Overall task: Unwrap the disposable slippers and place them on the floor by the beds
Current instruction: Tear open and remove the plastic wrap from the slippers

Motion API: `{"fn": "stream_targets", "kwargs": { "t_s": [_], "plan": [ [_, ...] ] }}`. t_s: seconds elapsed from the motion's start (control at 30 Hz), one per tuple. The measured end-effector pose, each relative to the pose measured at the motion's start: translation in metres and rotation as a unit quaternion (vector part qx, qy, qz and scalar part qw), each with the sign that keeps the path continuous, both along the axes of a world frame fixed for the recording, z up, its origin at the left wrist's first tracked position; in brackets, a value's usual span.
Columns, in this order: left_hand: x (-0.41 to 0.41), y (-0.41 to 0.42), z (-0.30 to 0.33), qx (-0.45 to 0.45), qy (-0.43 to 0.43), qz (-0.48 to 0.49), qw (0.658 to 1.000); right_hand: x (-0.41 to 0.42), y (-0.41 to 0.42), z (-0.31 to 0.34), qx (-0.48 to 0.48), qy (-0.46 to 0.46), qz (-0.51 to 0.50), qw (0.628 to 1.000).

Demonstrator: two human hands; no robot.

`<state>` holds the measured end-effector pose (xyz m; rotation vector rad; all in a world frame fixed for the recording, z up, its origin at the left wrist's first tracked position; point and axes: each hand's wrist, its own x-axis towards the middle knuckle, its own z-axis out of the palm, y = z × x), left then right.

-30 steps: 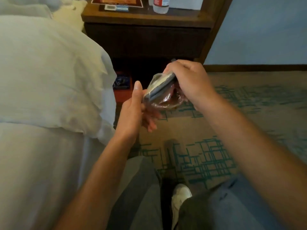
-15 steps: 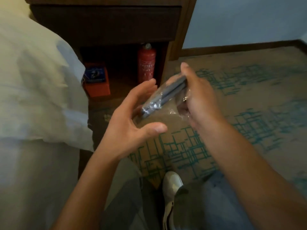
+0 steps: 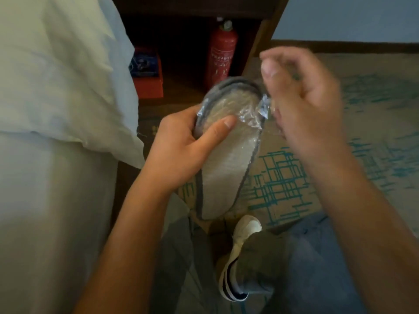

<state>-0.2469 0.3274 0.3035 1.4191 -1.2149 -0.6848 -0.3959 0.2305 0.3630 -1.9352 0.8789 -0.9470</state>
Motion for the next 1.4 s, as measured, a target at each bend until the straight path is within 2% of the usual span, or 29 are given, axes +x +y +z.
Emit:
{"fn": "stream_targets", "kwargs": {
  "t_s": [0.13,0.2,0.27,0.4,0.57,0.73,0.97,1.07,1.17,1.27,1.33,1.4],
  "plan": [
    [0.010,-0.004,-0.015,0.030,0.019,-0.041,0.999,-0.008,-0.007,0.003,0.021,0.165,0.140,0.976],
    [0.012,-0.007,-0.022,0.036,0.030,-0.035,0.998,-0.012,-0.015,0.004,0.028,0.258,0.166,0.951],
    [0.012,-0.008,-0.028,0.045,0.045,-0.030,0.998,-0.016,-0.018,0.001,0.025,0.299,0.175,0.938],
    [0.009,-0.009,-0.032,0.069,0.025,-0.069,0.995,-0.018,-0.016,-0.004,-0.014,0.261,0.157,0.952],
    [-0.004,-0.009,-0.028,0.074,-0.010,-0.109,0.991,-0.019,-0.024,-0.011,-0.022,0.215,0.080,0.973],
    [-0.009,-0.006,-0.022,0.076,-0.013,-0.132,0.988,-0.021,-0.031,-0.015,0.026,0.173,0.027,0.984],
    [-0.008,-0.004,-0.020,0.037,0.053,-0.109,0.992,-0.027,-0.035,-0.012,0.101,0.182,0.029,0.978],
    [-0.011,-0.003,-0.021,-0.003,0.116,-0.113,0.987,-0.029,-0.036,-0.016,0.093,0.233,0.067,0.966],
    [-0.013,0.000,-0.016,-0.020,0.176,-0.105,0.979,-0.033,-0.038,-0.019,0.127,0.309,0.131,0.933],
    [-0.012,0.002,-0.017,-0.022,0.193,-0.089,0.977,-0.037,-0.041,-0.021,0.106,0.382,0.162,0.903],
    [-0.010,0.001,-0.018,-0.013,0.182,-0.076,0.980,-0.040,-0.043,-0.018,0.107,0.346,0.134,0.922],
    [-0.008,-0.001,-0.021,0.011,0.152,-0.058,0.987,-0.038,-0.040,-0.012,0.100,0.268,0.056,0.956]
  ]
}}
